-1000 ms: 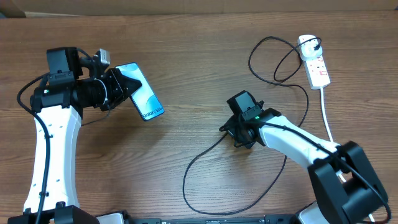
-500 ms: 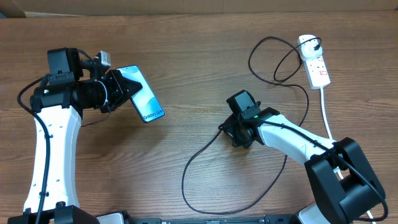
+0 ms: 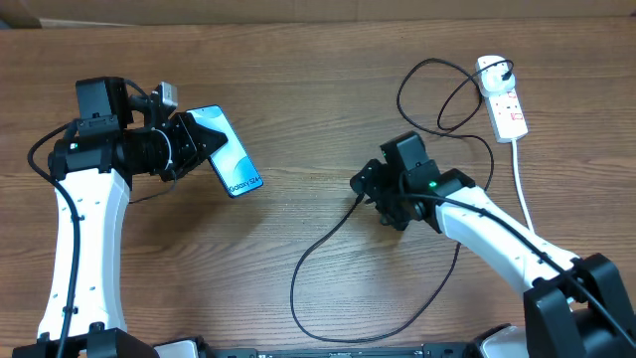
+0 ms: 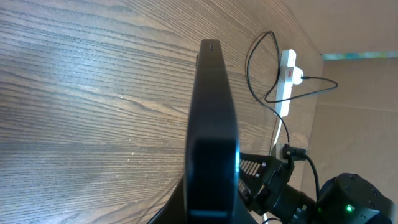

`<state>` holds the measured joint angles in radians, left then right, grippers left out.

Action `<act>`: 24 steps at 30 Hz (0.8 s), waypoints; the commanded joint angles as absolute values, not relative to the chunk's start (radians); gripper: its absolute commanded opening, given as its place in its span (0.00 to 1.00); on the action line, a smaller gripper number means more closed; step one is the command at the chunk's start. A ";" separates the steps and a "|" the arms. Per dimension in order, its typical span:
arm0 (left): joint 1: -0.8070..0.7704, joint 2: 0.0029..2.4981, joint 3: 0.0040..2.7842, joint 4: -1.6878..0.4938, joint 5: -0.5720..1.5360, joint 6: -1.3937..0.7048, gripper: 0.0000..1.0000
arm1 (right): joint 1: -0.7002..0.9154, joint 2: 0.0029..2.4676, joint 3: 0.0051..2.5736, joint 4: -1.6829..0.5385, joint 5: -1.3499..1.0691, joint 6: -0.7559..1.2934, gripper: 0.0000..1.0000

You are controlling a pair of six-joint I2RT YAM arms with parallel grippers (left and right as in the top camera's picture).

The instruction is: Plug charger to phone and switch on socket

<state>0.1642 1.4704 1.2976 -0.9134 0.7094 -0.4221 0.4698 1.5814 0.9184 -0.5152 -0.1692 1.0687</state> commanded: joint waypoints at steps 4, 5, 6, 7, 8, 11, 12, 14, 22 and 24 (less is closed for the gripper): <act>0.163 1.462 1.304 -0.914 0.733 -0.403 0.04 | 0.545 1.647 0.936 -0.487 -0.097 1.152 0.81; 0.163 1.462 1.304 -0.916 0.733 -0.403 0.05 | 0.547 1.655 0.936 -0.486 -0.082 1.160 0.80; 0.163 1.462 1.304 -0.918 0.733 -0.403 0.04 | 0.547 1.663 0.936 -0.478 -0.078 1.159 0.78; 0.163 1.462 1.304 -0.920 0.733 -0.403 0.04 | 0.547 1.669 0.936 -0.471 -0.079 1.159 0.75; 0.163 1.462 1.304 -0.920 0.733 -0.403 0.04 | 0.547 1.676 0.936 -0.464 -0.079 1.159 0.75; 0.163 1.462 1.304 -0.920 0.733 -0.403 0.04 | 0.547 1.698 0.936 -0.451 -0.061 1.160 0.73; 0.163 1.462 1.304 -0.920 0.733 -0.403 0.04 | 0.547 1.708 0.936 -0.445 -0.057 1.160 0.73; 0.163 1.462 1.304 -0.920 0.733 -0.403 0.04 | 0.547 1.725 0.936 -0.422 -0.056 1.159 0.73; 0.163 1.462 1.304 -0.929 0.733 -0.403 0.04 | 0.550 1.786 0.936 -0.379 -0.058 1.172 0.53; 0.163 1.462 1.304 -0.931 0.733 -0.403 0.04 | 0.550 1.803 0.936 -0.377 -0.065 1.183 0.53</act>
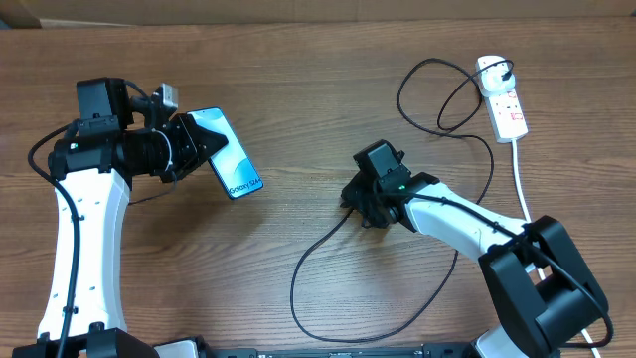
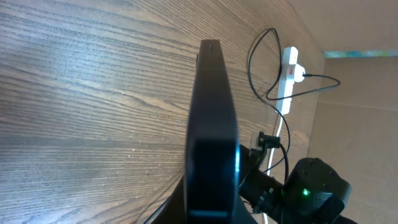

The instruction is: Plug charger to phone and switch on socket

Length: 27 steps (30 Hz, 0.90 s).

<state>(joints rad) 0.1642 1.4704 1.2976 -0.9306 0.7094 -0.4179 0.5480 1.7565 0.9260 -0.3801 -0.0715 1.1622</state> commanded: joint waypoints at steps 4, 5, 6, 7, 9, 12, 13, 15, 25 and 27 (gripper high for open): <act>0.163 1.462 1.304 -0.931 0.733 -0.403 0.04 | 0.550 1.816 0.936 -0.375 -0.072 1.182 0.49; 0.163 1.462 1.304 -0.931 0.733 -0.403 0.04 | 0.550 1.816 0.936 -0.376 -0.072 1.182 0.47; 0.163 1.462 1.304 -0.931 0.733 -0.403 0.04 | 0.550 1.816 0.936 -0.377 -0.072 1.182 0.44; 0.163 1.462 1.304 -0.931 0.733 -0.403 0.04 | 0.550 1.818 0.936 -0.379 -0.071 1.182 0.43; 0.163 1.462 1.304 -0.932 0.733 -0.403 0.04 | 0.550 1.822 0.936 -0.390 -0.064 1.183 0.41; 0.163 1.462 1.304 -0.934 0.733 -0.403 0.04 | 0.550 1.831 0.936 -0.402 -0.040 1.190 0.39; 0.163 1.462 1.304 -0.935 0.733 -0.403 0.04 | 0.550 1.834 0.936 -0.401 -0.038 1.192 0.39; 0.163 1.462 1.304 -0.936 0.733 -0.403 0.04 | 0.550 1.842 0.936 -0.402 -0.039 1.205 0.35; 0.163 1.462 1.304 -0.939 0.733 -0.403 0.04 | 0.550 1.858 0.936 -0.417 -0.046 1.206 0.24; 0.163 1.462 1.304 -0.939 0.733 -0.403 0.04 | 0.550 1.858 0.936 -0.423 -0.046 1.209 0.20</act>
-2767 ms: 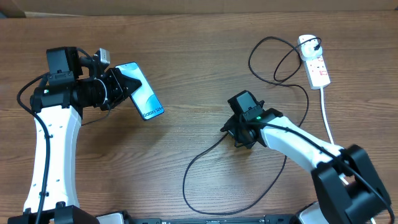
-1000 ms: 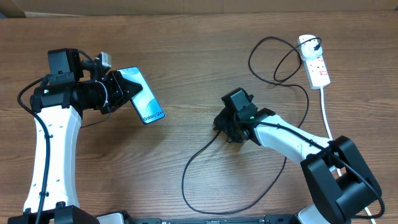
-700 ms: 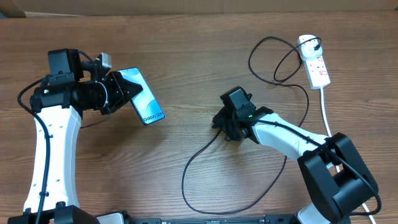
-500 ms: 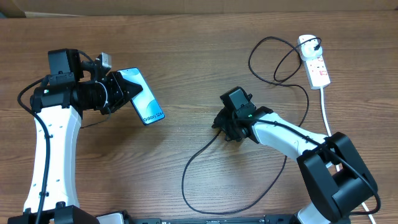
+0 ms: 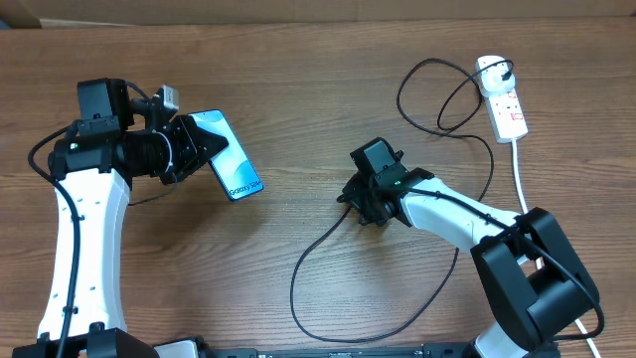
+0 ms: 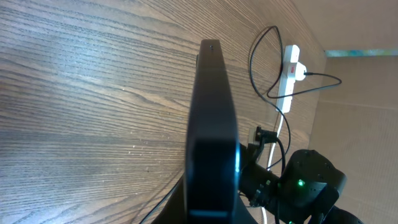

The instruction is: Plug charger to phone and switch on socket

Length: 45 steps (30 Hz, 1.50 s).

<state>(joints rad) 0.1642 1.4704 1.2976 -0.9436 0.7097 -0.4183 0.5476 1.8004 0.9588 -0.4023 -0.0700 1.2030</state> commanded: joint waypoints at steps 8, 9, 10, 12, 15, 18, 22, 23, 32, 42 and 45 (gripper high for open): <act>0.163 1.462 1.304 -0.939 0.733 -0.403 0.04 | 0.550 1.858 0.936 -0.424 -0.049 1.209 0.09; 0.163 1.462 1.304 -0.939 0.733 -0.403 0.04 | 0.550 1.858 0.936 -0.424 -0.050 1.210 0.07; 0.163 1.462 1.304 -0.938 0.733 -0.403 0.04 | 0.550 1.858 0.936 -0.424 -0.049 1.218 0.06; 0.163 1.462 1.304 -0.939 0.733 -0.403 0.04 | 0.550 1.858 0.936 -0.424 -0.046 1.225 0.05; 0.163 1.462 1.304 -0.939 0.733 -0.403 0.04 | 0.550 1.858 0.936 -0.421 -0.045 1.224 0.04; 0.163 1.462 1.304 -0.938 0.733 -0.403 0.04 | 0.550 1.858 0.937 -0.420 -0.047 1.224 0.04; 0.163 1.462 1.304 -0.939 0.734 -0.400 0.04 | 0.549 1.849 0.939 -0.415 -0.095 1.223 0.04; 0.163 1.462 1.304 -0.938 0.738 -0.392 0.04 | 0.548 1.840 0.939 -0.413 -0.108 1.222 0.04; 0.163 1.461 1.304 -0.867 1.025 -0.275 0.04 | 0.549 1.576 0.939 -0.367 -0.280 0.941 0.04; 0.163 1.461 1.304 -0.690 1.427 -0.334 0.04 | 0.549 1.304 0.938 -0.284 -0.728 0.735 0.04; 0.163 1.461 1.304 -0.679 1.460 -0.388 0.04 | 0.549 1.280 0.938 -0.280 -0.825 0.720 0.04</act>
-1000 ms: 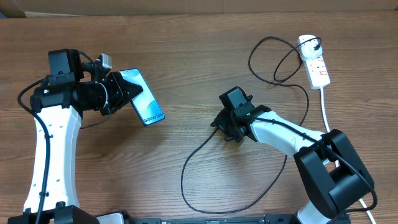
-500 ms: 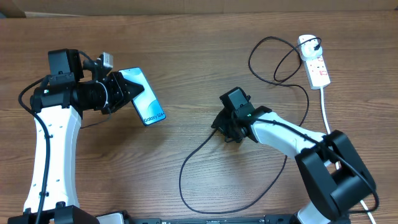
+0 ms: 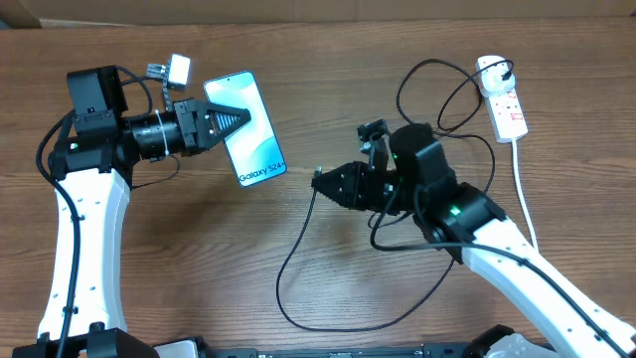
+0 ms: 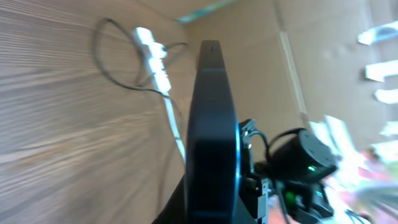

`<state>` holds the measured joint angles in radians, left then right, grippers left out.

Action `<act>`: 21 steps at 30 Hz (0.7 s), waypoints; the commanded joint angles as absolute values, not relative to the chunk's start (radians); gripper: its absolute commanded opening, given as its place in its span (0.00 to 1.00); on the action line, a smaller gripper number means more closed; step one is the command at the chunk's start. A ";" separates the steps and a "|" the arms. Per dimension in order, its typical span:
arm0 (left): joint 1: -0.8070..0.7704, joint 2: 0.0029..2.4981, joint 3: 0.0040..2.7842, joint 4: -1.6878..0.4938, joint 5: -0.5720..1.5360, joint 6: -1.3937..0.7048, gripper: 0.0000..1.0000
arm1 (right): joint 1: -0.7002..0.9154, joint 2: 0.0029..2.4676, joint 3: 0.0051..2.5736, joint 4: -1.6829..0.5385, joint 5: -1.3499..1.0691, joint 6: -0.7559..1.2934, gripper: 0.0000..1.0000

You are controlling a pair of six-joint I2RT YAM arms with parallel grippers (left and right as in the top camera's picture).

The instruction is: Plug charger to phone and switch on socket

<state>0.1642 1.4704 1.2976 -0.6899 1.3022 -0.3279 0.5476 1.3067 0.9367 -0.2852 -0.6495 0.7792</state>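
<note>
The phone [image 3: 248, 129], its lit screen reading Galaxy S24, is held off the table with my left gripper [image 3: 221, 119] shut on its left end. In the left wrist view the phone [image 4: 211, 118] stands edge-on, filling the middle. My right gripper [image 3: 326, 183] points left toward the phone's lower end, shut on the plug end of the black charger cable [image 3: 288, 259], which hangs down in a loop. A small gap separates plug and phone. The white socket strip [image 3: 503, 99] lies at the far right, with the charger adapter plugged in at its top.
The black cable loops across the wooden table [image 3: 149, 278] from the socket strip [image 4: 152, 53] to below the right arm [image 4: 298, 165]. A white lead runs from the strip down the right edge. A cardboard wall stands at the back.
My left gripper has raised the phone and turned it flatter, screen up. My right gripper, which was low on the table at the cable, now holds the cable's end up, left of where it was.
My left gripper held the phone tilted near the table at every earlier moment. My right gripper sat over the cable near the table's middle, shifting slightly left each time. Now it is raised with the cable end in it, close to the lifted phone.
</note>
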 commanded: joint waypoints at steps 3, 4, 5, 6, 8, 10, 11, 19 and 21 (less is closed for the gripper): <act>0.163 1.461 1.304 -0.672 1.488 -0.425 0.04 | 0.553 1.279 0.938 -0.255 -0.942 0.720 0.04; 0.163 1.461 1.304 -0.672 1.489 -0.441 0.04 | 0.558 1.279 0.938 -0.246 -0.974 0.720 0.04; 0.163 1.461 1.304 -0.672 1.495 -0.457 0.04 | 0.564 1.279 0.938 -0.237 -1.000 0.720 0.04; 0.163 1.461 1.304 -0.672 1.502 -0.469 0.04 | 0.572 1.279 0.938 -0.227 -1.021 0.720 0.04; 0.163 1.461 1.304 -0.670 1.512 -0.472 0.04 | 0.593 1.279 0.938 -0.199 -1.053 0.722 0.04; 0.163 1.461 1.304 -0.672 1.512 -0.472 0.04 | 0.609 1.279 0.938 -0.170 -1.060 0.743 0.04; 0.163 1.462 1.304 -0.672 1.512 -0.472 0.04 | 0.614 1.279 0.938 -0.157 -1.065 0.756 0.04; 0.157 1.461 1.304 -0.685 1.513 -0.472 0.04 | 0.617 1.279 0.938 -0.073 -1.146 0.838 0.04; 0.146 1.461 1.304 -0.690 1.513 -0.472 0.04 | 0.617 1.279 0.938 -0.073 -1.146 0.838 0.04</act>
